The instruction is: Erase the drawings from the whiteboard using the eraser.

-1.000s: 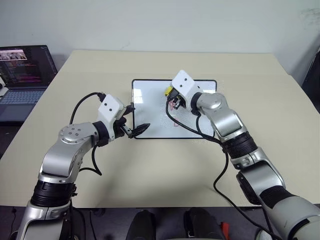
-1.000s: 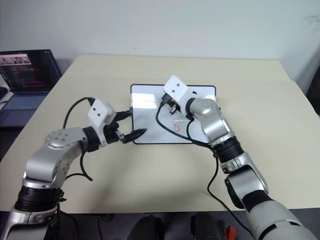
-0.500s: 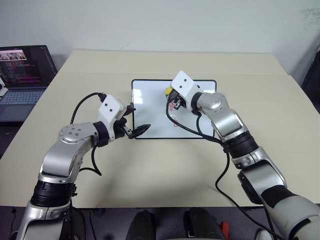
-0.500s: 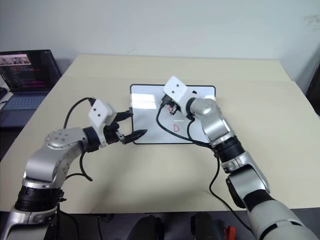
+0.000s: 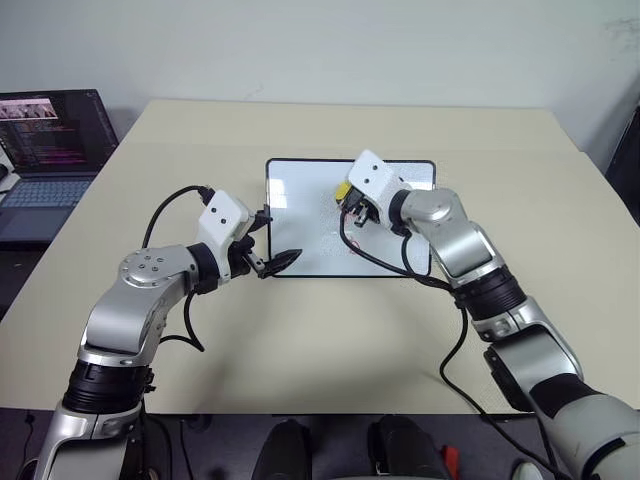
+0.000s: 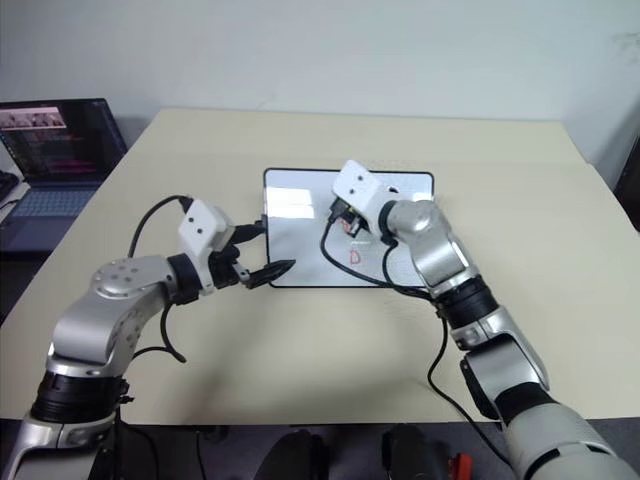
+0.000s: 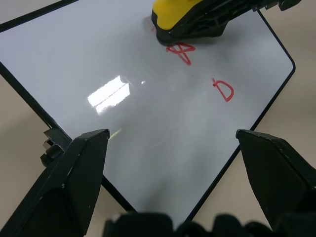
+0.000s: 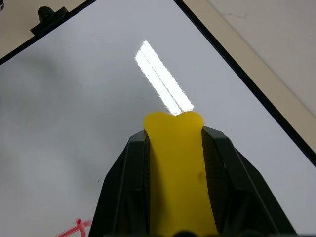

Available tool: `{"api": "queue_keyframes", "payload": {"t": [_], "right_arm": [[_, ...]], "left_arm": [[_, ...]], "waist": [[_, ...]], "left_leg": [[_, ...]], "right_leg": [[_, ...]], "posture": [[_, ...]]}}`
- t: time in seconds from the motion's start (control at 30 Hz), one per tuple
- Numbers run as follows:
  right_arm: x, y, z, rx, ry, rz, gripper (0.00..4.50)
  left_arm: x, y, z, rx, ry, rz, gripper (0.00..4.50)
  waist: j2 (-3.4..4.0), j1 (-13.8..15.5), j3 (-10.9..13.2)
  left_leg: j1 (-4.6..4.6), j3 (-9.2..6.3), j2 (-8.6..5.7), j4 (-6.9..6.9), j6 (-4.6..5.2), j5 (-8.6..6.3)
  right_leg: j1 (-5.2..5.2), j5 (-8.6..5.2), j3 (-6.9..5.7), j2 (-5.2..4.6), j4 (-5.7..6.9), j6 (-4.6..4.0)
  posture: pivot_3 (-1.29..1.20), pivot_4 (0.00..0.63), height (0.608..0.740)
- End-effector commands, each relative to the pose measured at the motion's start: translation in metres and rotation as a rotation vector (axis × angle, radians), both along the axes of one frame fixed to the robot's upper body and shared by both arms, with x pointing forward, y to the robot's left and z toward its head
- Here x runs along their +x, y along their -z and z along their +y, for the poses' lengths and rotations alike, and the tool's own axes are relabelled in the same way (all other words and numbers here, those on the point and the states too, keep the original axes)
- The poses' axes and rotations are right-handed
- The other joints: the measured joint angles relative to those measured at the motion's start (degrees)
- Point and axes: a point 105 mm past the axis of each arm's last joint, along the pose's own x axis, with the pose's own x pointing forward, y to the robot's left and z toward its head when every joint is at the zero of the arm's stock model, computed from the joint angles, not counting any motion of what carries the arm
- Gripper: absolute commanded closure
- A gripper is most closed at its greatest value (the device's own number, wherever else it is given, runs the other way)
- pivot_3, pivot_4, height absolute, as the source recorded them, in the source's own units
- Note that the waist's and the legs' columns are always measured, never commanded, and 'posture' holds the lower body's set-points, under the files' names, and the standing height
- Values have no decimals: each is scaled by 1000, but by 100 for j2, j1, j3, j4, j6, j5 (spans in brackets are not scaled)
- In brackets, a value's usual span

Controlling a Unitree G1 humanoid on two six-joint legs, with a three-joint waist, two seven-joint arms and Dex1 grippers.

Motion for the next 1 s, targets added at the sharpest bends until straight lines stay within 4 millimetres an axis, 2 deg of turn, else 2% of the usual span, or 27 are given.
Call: {"api": "queue_keyframes", "payload": {"t": [0.03,0.17,0.3,0.37,0.5,0.67,0.83,1.0], "right_arm": [[15,-17,-21,29,114,-65,3377],[16,-16,-24,24,112,-54,3377],[-1,10,-12,-33,11,46,3377],[-2,8,-10,-25,12,39,3377],[7,-10,-17,8,71,-33,3377],[-2,0,-7,0,9,22,3377],[0,-6,-3,37,22,4,3377],[-8,0,19,40,-30,17,3377]], "left_arm": [[0,-11,-6,2,29,-54,0],[0,-11,-6,2,31,-55,0],[0,-11,-8,1,35,-55,0],[0,-11,-8,1,36,-55,0],[-1,-11,-8,1,37,-55,0],[-1,-10,-8,1,36,-54,0],[-1,-10,-9,0,37,-54,0],[0,-10,-10,-2,38,-56,0]], "waist": [[0,-3,0],[0,6,0],[-1,0,-1],[-1,-1,-1],[-1,-11,-1],[-1,-7,-1],[-1,-15,-1],[-1,-19,0]], "left_leg": [[1,0,0,1,0,0],[2,-1,-1,3,0,1],[2,1,0,3,0,1],[2,1,0,2,1,1],[7,2,0,3,1,2],[6,1,0,3,3,3],[6,1,1,1,3,3],[5,2,1,0,3,3]], "right_leg": [[0,0,0,0,2,0],[0,0,-1,0,7,0],[0,0,0,0,5,0],[0,0,0,0,4,0],[0,0,2,0,13,0],[0,0,1,1,14,0],[-1,0,1,1,12,0],[-1,0,1,1,11,0]], "posture": [[0,150,740],[0,150,740],[0,150,740],[0,150,740],[0,150,740],[0,150,740],[0,150,740],[0,150,740]]}}
